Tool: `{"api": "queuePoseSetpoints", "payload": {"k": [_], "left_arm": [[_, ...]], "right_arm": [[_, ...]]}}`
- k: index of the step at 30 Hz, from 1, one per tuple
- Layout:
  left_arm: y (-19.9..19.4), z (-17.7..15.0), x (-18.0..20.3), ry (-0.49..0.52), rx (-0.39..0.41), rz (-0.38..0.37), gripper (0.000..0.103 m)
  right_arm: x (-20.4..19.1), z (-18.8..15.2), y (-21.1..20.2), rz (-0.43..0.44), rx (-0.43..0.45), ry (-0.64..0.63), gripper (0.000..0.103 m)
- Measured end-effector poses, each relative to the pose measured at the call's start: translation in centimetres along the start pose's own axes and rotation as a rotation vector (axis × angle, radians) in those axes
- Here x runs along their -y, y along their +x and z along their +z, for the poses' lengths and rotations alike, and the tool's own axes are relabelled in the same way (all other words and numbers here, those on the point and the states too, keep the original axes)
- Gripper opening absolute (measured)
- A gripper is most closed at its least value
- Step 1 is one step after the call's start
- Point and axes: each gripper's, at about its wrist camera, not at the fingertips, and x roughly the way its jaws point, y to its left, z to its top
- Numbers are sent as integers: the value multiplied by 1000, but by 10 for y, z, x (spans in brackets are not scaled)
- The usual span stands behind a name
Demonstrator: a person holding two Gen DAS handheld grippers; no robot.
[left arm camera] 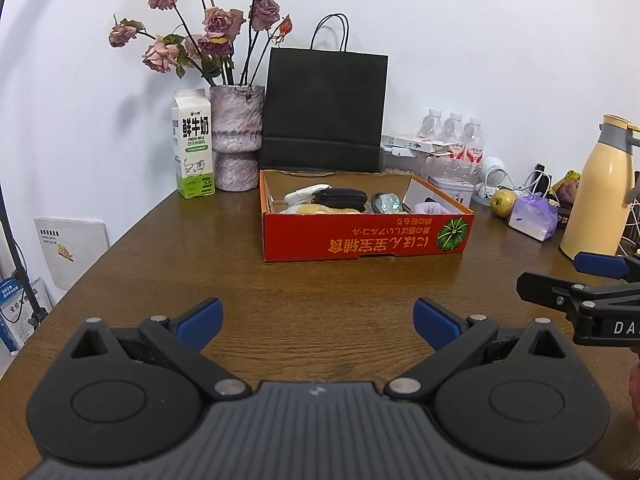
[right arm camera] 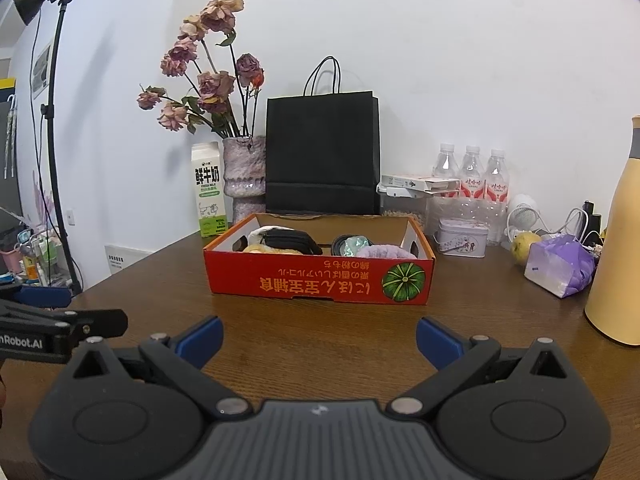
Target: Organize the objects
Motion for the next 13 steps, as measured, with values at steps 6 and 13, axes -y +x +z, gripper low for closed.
{"api": "queuePoseSetpoints", "payload": {"k": [6, 13], "left_arm": [[0, 0, -2, -1, -1, 2, 103], [2, 0, -3, -4, 1, 10, 103]], "right_arm": [[0, -1, 0, -1, 0, 1, 103], [1, 0, 1, 0, 0, 0, 103]]}}
